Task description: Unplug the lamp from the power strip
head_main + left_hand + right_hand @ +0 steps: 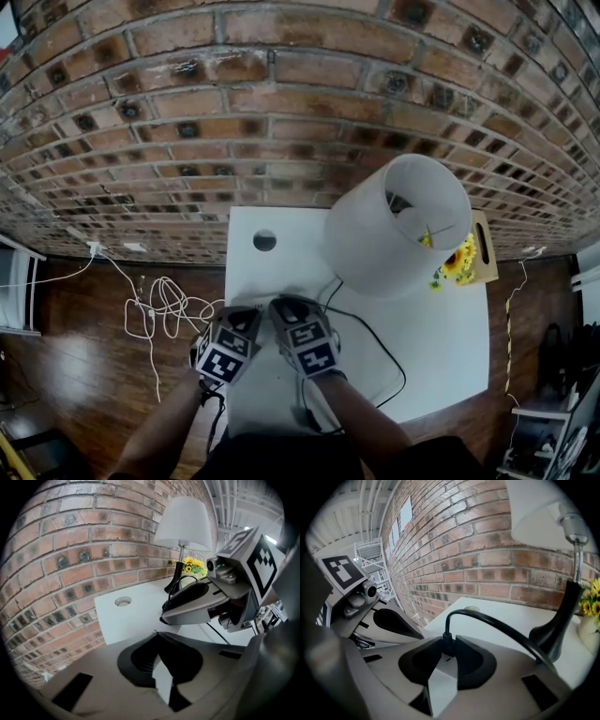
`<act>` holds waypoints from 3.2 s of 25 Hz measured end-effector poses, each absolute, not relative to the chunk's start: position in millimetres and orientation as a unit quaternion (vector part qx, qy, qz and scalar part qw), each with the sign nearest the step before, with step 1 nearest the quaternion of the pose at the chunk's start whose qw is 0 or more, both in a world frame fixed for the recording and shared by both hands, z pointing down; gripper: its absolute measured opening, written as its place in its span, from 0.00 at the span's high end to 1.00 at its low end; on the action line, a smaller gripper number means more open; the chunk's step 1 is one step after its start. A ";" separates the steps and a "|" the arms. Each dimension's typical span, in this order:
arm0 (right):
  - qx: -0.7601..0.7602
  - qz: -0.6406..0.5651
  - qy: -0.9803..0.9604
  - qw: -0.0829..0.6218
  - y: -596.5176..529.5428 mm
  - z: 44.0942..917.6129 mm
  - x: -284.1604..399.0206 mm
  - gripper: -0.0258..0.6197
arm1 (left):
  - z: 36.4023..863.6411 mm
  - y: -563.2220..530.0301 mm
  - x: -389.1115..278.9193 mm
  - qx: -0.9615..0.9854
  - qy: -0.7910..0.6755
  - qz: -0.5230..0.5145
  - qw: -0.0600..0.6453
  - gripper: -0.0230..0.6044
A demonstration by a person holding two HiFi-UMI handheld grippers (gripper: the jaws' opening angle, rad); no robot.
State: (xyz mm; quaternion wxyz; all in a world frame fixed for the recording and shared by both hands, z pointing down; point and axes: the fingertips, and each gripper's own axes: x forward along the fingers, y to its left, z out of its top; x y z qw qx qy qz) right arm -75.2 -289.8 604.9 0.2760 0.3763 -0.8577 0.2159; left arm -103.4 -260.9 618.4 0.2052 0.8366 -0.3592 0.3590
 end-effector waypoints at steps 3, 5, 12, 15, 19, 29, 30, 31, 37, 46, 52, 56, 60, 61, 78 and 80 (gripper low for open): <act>0.379 0.224 -0.854 0.277 -289.2 604.7 -74.9 0.82 | 618.7 -259.9 -104.2 0.837 -0.359 0.355 0.212 0.92; 0.379 0.222 -0.855 0.276 -290.1 604.3 -75.5 0.82 | 618.1 -260.8 -104.7 0.838 -0.357 0.355 0.210 0.92; 0.370 0.207 -0.859 0.289 -290.6 603.9 -77.1 0.82 | 618.0 -261.8 -103.3 0.841 -0.355 0.355 0.203 0.92; 0.372 0.208 -0.860 0.281 -293.1 603.1 -76.6 0.82 | 618.5 -262.7 -103.3 0.839 -0.359 0.357 0.201 0.92; 0.376 0.219 -0.858 0.272 -293.0 601.8 -74.8 0.83 | 618.1 -261.4 -102.2 0.839 -0.359 0.357 0.199 0.92; 0.374 0.231 -0.872 0.215 -297.4 592.0 -71.8 0.83 | 619.3 -260.8 -100.9 0.834 -0.359 0.374 0.188 0.92; 0.375 0.232 -0.880 0.178 -302.3 574.7 -75.2 0.82 | 619.3 -261.0 -100.6 0.834 -0.359 0.375 0.185 0.92; 0.372 0.232 -0.886 0.150 -309.0 556.5 -81.5 0.82 | 619.2 -261.9 -101.1 0.835 -0.359 0.376 0.184 0.92; 0.320 0.169 -0.909 0.207 -316.2 535.0 -123.1 0.82 | 619.9 -258.1 -99.6 0.831 -0.362 0.377 0.190 0.92; 0.322 0.163 -0.907 0.217 -295.8 536.8 -118.2 0.82 | 620.0 -260.6 -101.7 0.834 -0.362 0.373 0.185 0.92; 0.346 0.164 -0.901 0.205 -298.7 533.7 -99.2 0.82 | 620.9 -259.9 -100.4 0.832 -0.372 0.371 0.179 0.92; 0.356 0.154 -0.897 0.211 -298.4 531.1 -90.8 0.82 | 620.9 -260.4 -102.2 0.832 -0.374 0.370 0.178 0.92; 0.356 0.160 -0.897 0.207 -298.7 527.6 -87.4 0.81 | 626.3 -259.1 -102.1 0.830 -0.378 0.369 0.180 0.92; 0.359 0.158 -0.897 0.204 -301.3 528.0 -86.3 0.81 | 626.5 -258.9 -102.0 0.829 -0.380 0.368 0.180 0.92; 0.372 0.146 -0.893 0.204 -346.3 523.0 -95.9 0.81 | 619.4 -258.4 -97.8 0.837 -0.359 0.380 0.163 0.92; 0.374 0.136 -0.893 0.209 -354.2 523.0 -97.2 0.81 | 618.9 -258.1 -97.9 0.838 -0.356 0.378 0.167 0.92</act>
